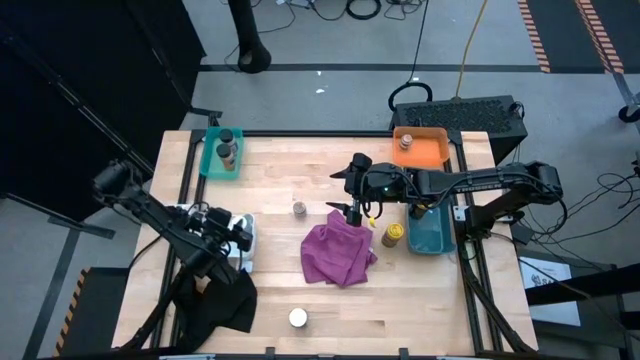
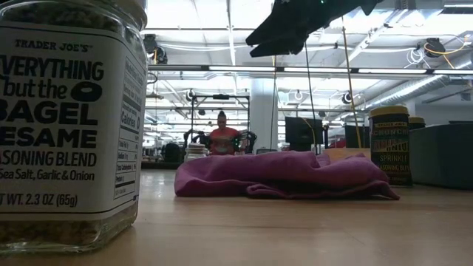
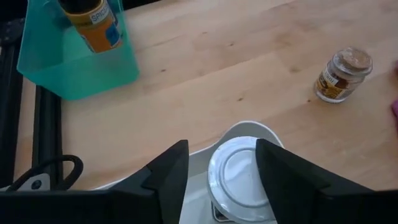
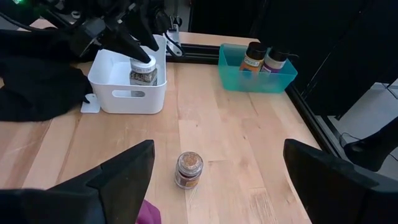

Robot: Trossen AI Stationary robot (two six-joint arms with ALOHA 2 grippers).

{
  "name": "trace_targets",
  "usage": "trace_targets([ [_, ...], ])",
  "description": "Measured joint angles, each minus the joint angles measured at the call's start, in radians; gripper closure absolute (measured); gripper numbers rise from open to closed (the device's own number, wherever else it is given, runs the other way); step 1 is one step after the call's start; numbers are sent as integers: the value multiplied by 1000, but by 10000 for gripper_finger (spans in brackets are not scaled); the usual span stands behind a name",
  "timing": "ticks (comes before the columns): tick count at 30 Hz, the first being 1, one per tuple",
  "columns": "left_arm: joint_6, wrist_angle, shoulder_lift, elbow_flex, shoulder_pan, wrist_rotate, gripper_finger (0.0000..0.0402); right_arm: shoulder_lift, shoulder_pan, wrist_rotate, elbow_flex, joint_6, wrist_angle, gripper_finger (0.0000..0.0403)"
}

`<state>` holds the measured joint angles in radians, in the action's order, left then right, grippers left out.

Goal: Sort spices by type
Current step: Put the top white seasoning bottle into the white bin

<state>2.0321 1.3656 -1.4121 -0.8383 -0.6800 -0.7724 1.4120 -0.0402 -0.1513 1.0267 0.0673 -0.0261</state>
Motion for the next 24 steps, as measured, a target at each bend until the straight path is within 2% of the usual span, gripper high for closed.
trace_targets([
  [6,-31,126,68,-52,-3,67,213,0,0,0,0,0,0,64],
  [11,-122,128,161,-71,4,256,222,0,0,-1,0,3,0,64],
  [14,-154,117,204,-71,4,316,264,0,0,-1,0,4,0,64],
  [19,-182,117,250,-71,16,291,383,0,0,-1,0,4,0,64],
  [24,-181,94,231,-62,46,246,390,0,0,-1,0,5,0,64],
])
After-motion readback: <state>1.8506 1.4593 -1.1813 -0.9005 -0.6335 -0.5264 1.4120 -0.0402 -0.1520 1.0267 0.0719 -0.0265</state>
